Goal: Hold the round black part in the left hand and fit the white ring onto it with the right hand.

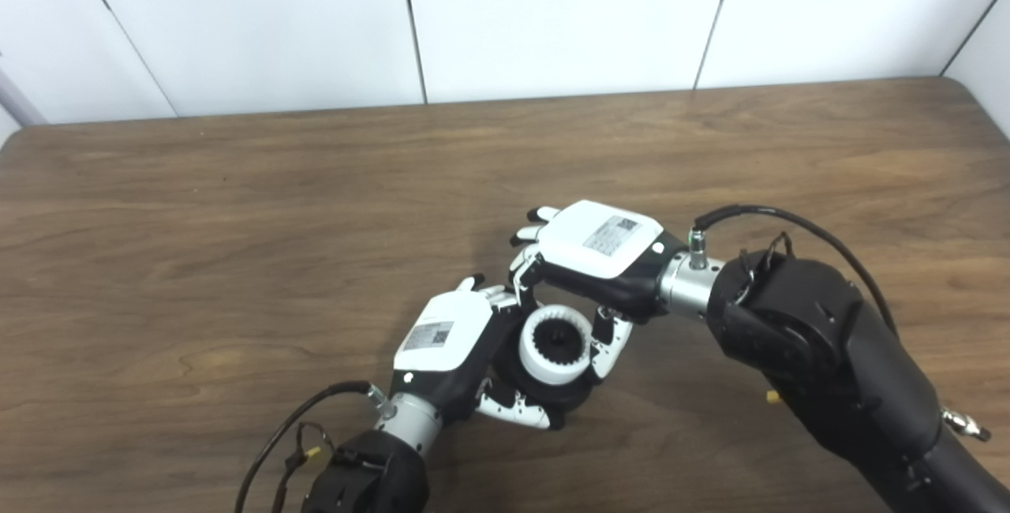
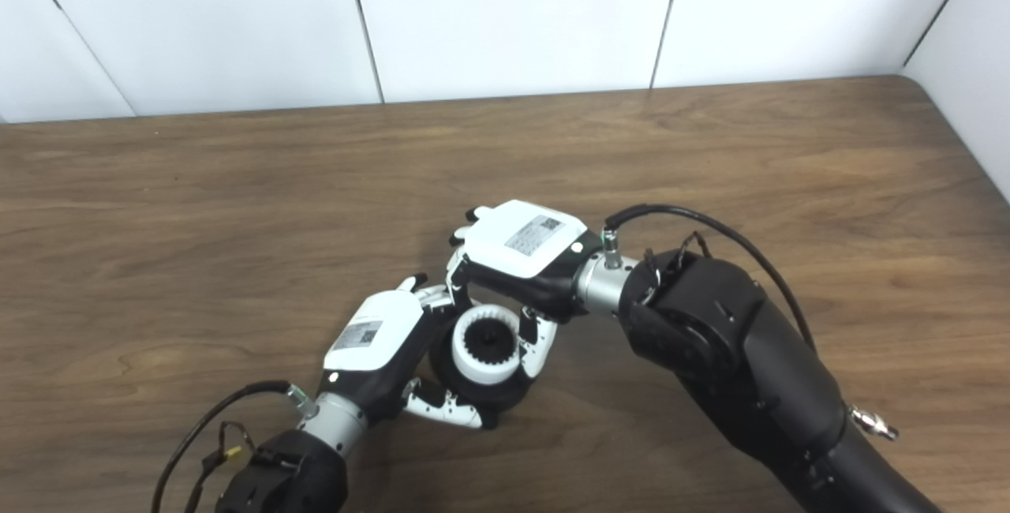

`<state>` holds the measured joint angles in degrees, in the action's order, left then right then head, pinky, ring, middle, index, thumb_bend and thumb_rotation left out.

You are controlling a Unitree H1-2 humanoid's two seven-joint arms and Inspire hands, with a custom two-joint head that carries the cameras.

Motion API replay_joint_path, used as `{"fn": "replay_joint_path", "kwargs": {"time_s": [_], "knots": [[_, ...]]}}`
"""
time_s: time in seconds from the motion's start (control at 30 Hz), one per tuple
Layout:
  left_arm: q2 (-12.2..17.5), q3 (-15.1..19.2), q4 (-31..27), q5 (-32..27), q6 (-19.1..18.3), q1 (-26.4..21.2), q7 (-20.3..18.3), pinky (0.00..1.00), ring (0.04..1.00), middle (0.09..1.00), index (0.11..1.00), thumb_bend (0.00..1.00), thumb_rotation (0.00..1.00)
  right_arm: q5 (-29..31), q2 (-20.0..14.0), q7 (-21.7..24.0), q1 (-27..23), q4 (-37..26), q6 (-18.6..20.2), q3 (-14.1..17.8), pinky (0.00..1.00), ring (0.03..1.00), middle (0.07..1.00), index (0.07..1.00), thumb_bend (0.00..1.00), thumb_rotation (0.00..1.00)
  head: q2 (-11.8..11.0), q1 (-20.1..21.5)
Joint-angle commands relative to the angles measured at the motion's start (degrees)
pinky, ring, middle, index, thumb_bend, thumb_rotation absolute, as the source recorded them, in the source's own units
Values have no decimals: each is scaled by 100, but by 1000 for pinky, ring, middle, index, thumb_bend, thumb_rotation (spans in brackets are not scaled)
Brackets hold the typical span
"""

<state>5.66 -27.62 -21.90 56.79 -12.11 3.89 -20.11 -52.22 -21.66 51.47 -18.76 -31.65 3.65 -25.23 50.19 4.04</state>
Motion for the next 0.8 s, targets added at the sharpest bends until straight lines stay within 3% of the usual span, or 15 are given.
{"fn": "replay_joint_path", "kwargs": {"time_s": [0.0,0.07,0.53,0.77], "knots": [[-41,-48,-156,40,80,-63,-15,1000,874,774,480,525,64,-38,4,-2,-109,-133,-41,69,977,926,816,683,987,441,9,-16],[-33,-42,-160,29,71,-63,-23,1000,875,773,480,525,64,17,16,106,-172,-240,59,147,962,930,820,706,999,479,18,-15],[67,-15,-94,46,116,-86,-5,1000,871,777,480,525,64,530,-34,638,-753,-769,580,894,932,929,816,706,1000,445,-7,18],[80,38,-38,-13,204,-65,113,1000,864,772,480,525,64,668,-123,676,-840,-770,751,1034,910,919,807,696,1000,469,-13,51]]}}
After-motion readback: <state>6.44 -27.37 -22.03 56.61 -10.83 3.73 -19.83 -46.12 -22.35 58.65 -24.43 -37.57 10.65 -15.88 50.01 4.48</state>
